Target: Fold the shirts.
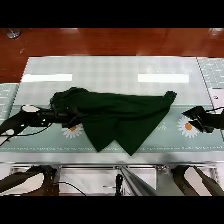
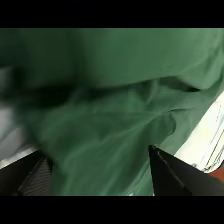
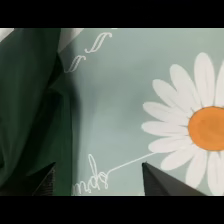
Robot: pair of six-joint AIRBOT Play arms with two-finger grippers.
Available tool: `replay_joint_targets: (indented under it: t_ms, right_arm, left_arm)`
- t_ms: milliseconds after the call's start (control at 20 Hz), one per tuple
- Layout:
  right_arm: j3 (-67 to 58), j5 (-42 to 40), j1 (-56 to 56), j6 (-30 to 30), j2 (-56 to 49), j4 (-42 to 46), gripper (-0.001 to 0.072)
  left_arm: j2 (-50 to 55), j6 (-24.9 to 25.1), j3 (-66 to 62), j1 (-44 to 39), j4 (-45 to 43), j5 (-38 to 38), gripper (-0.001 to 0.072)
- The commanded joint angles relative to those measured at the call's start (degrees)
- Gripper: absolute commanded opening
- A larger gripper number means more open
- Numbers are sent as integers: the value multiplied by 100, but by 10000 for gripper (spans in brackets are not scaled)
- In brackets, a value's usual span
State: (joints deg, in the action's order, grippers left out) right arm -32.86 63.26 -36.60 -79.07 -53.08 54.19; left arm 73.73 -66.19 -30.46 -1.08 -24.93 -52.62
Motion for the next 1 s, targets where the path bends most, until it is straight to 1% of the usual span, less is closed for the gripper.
replay_joint_targets:
  t_ms: [0,50,100,150,250,350,500,700,950]
  right_arm:
    - [37,-144,-7,33,9,-136,617]
    - [37,-258,-7,26,9,-146,617]
    - [35,-348,-7,28,9,-219,617]
    - [37,-470,-4,31,9,-361,617]
    - [24,-1058,214,28,-48,-422,617]
    - [-203,-1379,459,-2,-483,-444,617]
    - [-1001,-1250,717,-48,-1604,-442,617]
    - [-2116,-841,1281,-127,-3097,-442,617]
    - [-3189,-765,1893,-260,-4183,-415,617]
  left_arm:
    - [417,96,-411,-525,273,363,656]
    - [479,103,-560,-546,271,219,276]
    - [496,164,-717,-535,271,46,21]
    - [481,240,-876,-533,271,-55,21]
    - [481,254,-1239,-507,269,-348,21]
    - [479,254,-1576,-501,269,-555,21]
    - [481,254,-1843,-492,269,-573,21]
    - [481,254,-1867,-490,269,-616,21]
    - [481,243,-1869,-490,275,-612,21]
